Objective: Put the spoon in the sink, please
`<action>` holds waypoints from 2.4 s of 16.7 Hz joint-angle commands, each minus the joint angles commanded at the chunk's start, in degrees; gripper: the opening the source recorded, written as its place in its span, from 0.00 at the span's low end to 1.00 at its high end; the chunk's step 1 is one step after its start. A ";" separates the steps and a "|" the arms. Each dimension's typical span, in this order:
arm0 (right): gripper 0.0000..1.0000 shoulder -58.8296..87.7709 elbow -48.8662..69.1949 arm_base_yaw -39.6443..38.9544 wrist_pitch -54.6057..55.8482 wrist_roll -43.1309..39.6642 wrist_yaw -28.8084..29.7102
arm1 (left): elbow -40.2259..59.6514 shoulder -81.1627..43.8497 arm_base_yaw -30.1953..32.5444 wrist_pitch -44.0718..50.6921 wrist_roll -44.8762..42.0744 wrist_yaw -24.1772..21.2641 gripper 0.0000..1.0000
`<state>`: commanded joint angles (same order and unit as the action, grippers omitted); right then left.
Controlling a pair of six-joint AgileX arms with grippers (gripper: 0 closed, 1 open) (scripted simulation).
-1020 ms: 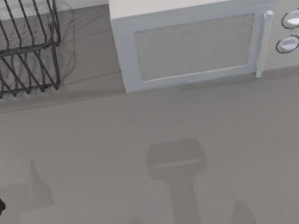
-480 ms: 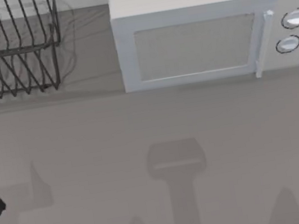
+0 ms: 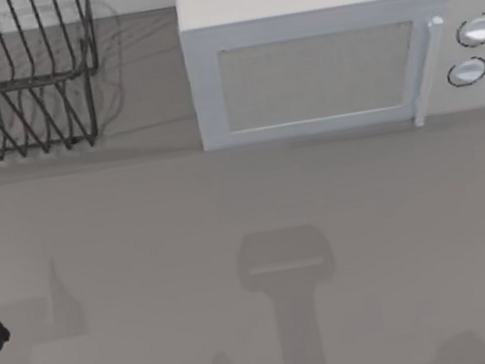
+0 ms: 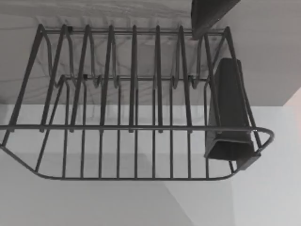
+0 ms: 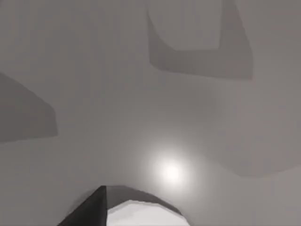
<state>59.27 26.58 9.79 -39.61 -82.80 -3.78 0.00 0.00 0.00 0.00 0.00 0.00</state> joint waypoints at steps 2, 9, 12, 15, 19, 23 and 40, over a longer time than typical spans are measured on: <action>1.00 7.75 3.86 2.95 -5.90 -12.55 0.19 | 0.00 0.00 0.00 0.00 0.00 0.00 1.00; 1.00 24.70 18.38 14.71 -18.54 -49.41 2.10 | 0.00 0.00 0.00 0.00 0.00 0.00 1.00; 1.00 27.17 24.25 19.16 -20.02 -60.70 3.05 | 0.00 0.00 0.00 0.00 0.00 0.00 1.00; 1.00 27.67 28.60 22.24 -20.10 -67.77 3.73 | 0.00 0.00 0.00 0.00 0.00 0.00 1.00; 1.00 27.56 30.07 23.21 -19.92 -69.82 3.94 | 0.00 0.00 0.00 0.00 0.00 0.00 1.00; 1.00 27.52 29.83 22.96 -19.76 -69.73 3.87 | 0.00 0.00 0.00 0.00 0.00 0.00 1.00; 0.92 39.51 16.58 23.08 5.52 -69.50 3.95 | 0.00 0.00 0.00 0.00 0.00 0.00 1.00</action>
<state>98.77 43.16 32.87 -34.09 -152.31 0.17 0.00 0.00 0.00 0.00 0.00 0.00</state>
